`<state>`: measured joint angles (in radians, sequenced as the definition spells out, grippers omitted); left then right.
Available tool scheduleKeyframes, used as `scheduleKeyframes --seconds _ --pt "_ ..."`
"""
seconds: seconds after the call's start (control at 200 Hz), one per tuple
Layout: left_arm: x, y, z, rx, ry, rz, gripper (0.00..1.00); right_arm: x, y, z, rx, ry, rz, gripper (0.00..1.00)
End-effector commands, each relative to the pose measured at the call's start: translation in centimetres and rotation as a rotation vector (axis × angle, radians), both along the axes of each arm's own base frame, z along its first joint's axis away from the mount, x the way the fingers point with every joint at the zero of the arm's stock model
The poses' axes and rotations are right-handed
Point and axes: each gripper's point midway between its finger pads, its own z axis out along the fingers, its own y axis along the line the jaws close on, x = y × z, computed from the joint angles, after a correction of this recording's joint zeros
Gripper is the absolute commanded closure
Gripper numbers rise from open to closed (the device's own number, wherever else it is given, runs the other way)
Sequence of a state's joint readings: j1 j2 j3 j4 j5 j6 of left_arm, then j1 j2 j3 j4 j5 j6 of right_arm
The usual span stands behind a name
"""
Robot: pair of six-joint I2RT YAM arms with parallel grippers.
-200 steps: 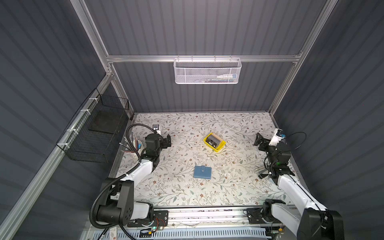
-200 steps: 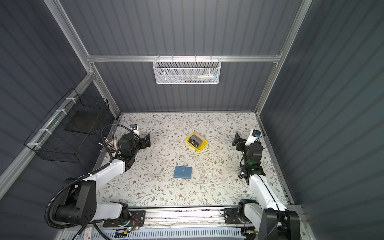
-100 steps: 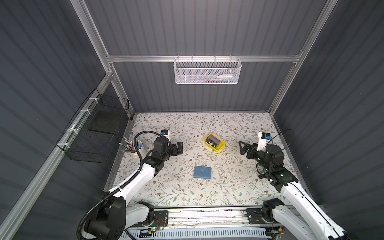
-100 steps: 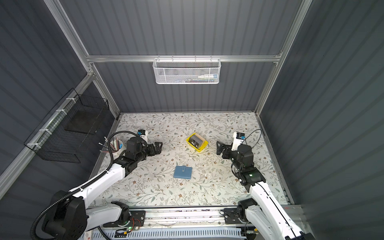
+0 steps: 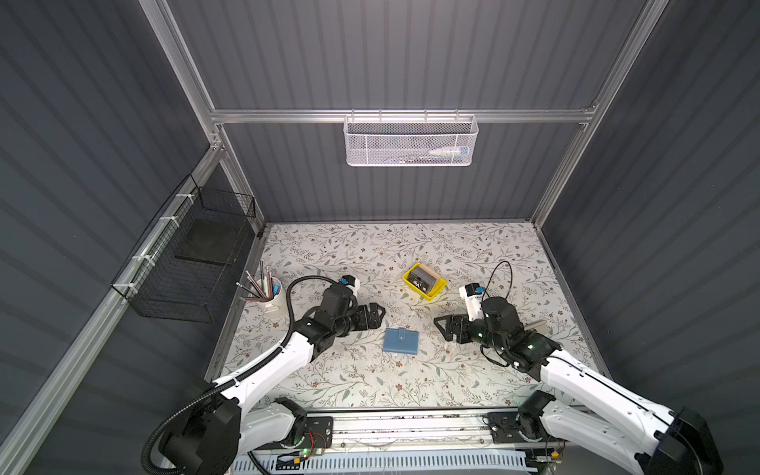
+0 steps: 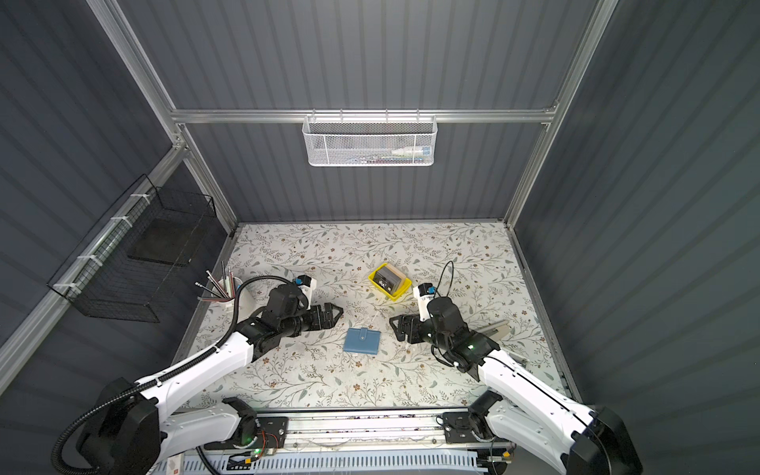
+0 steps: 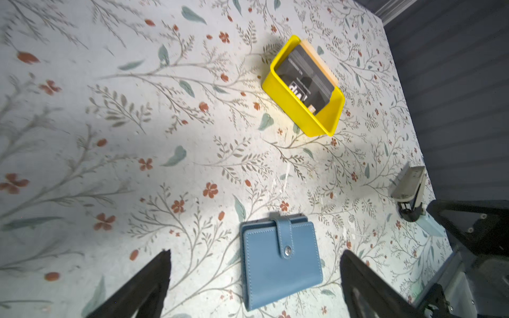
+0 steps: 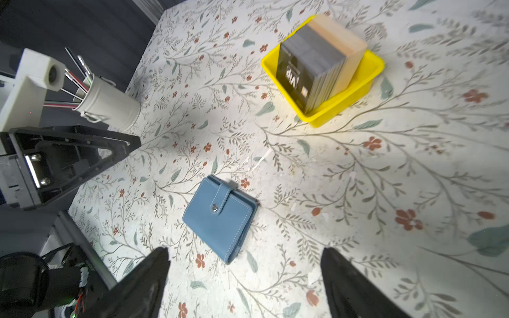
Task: Insert credit cards into a card holder
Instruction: Rotate the card holder at the center of the table.
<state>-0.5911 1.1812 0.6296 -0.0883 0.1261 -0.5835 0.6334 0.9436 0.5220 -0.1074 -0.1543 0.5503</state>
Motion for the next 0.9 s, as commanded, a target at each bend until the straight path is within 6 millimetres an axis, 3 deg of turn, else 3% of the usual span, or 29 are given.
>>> scheduleKeyframes --seconds 0.0,0.19,0.405,0.565,0.896 --pt "-1.8 -0.5 -2.3 -0.016 0.094 0.003 0.05 -1.4 1.5 -1.1 0.051 0.115 0.024 0.16" --pt "-2.6 -1.9 -3.4 -0.058 0.125 0.01 0.13 -2.5 3.7 -2.8 0.082 0.222 0.034 0.27" --pt "-3.0 -2.6 -4.3 -0.028 0.148 0.015 0.18 -2.6 4.3 -5.2 0.087 0.306 -0.011 0.4" --pt "-3.2 -2.5 -4.5 -0.03 0.162 0.023 0.3 -2.6 4.7 -6.0 0.099 0.335 -0.03 0.47" --pt "-4.2 -2.3 -5.6 -0.02 0.22 0.019 0.31 -3.0 5.5 -7.7 0.118 0.388 -0.042 0.53"
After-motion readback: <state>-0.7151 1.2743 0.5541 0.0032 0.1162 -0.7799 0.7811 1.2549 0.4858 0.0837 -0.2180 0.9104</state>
